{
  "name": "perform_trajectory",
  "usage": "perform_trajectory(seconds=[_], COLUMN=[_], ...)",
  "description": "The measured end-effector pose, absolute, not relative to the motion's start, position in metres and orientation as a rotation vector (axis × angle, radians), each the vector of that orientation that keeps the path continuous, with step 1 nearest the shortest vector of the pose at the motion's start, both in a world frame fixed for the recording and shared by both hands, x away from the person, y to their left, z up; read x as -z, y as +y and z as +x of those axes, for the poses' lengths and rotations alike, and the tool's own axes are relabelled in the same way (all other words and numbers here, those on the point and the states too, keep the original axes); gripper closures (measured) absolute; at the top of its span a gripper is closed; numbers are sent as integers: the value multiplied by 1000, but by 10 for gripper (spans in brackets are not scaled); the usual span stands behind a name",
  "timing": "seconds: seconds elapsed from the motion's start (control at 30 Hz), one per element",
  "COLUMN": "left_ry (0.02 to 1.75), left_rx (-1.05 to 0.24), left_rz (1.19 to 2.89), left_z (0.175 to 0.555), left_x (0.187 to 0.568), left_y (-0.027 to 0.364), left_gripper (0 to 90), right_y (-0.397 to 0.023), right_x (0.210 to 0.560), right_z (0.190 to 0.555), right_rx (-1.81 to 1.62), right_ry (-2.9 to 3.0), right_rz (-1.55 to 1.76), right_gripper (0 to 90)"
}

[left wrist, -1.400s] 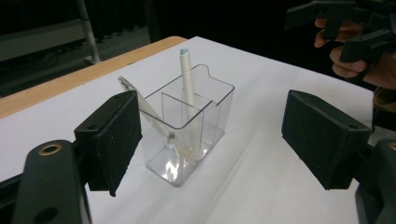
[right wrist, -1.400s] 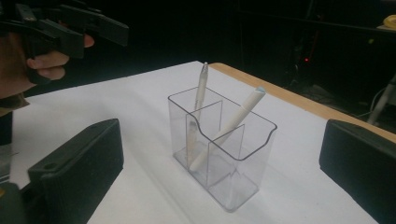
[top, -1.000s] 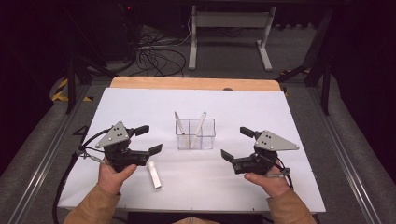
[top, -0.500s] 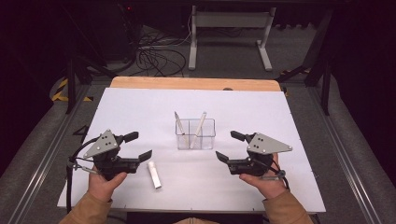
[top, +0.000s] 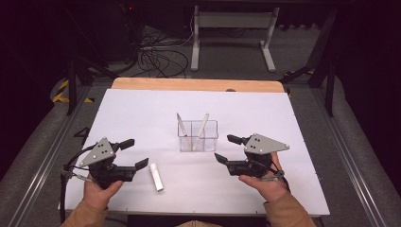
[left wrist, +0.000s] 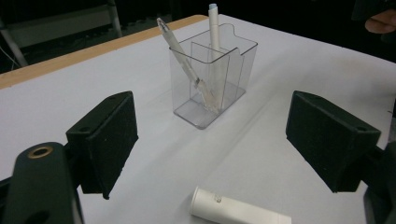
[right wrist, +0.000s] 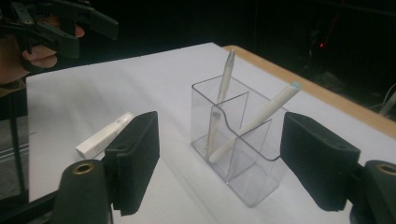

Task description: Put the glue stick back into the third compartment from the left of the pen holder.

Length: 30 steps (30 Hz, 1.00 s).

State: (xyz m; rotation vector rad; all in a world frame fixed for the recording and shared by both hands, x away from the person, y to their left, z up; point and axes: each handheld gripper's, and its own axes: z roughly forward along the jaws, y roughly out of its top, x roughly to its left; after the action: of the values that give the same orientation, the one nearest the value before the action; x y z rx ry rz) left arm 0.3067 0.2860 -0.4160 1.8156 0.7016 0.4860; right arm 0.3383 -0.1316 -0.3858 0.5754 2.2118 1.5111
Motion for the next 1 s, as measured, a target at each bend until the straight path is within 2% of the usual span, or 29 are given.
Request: perform_trajectory(seconds=[0.13, 0.37, 0.47, 0.67, 0.83, 1.0], left_ry=[708, 712, 698, 701, 683, 669], left_rx=[-468, -464, -466, -454, -454, -460], left_rz=[1815, 1841, 1852, 1840, 1842, 1846], left_z=[306, 303, 303, 302, 301, 300], left_x=[417, 417, 417, 418, 420, 421], left_y=[288, 288, 289, 292, 294, 295], left_gripper=[164, 143, 127, 96, 44, 39], right_y=[-128, -122, -120, -114, -107, -97], right_x=[385, 383, 383, 383, 382, 382], right_z=[340, 342, 342, 345, 347, 349], right_rx=[-1494, -1486, -1482, -1476, -1467, -1445], right_ry=[2253, 2287, 2315, 2373, 2405, 2436], right_rz=[579, 595, 578, 621, 636, 630], right_gripper=[332, 277, 307, 273, 291, 291])
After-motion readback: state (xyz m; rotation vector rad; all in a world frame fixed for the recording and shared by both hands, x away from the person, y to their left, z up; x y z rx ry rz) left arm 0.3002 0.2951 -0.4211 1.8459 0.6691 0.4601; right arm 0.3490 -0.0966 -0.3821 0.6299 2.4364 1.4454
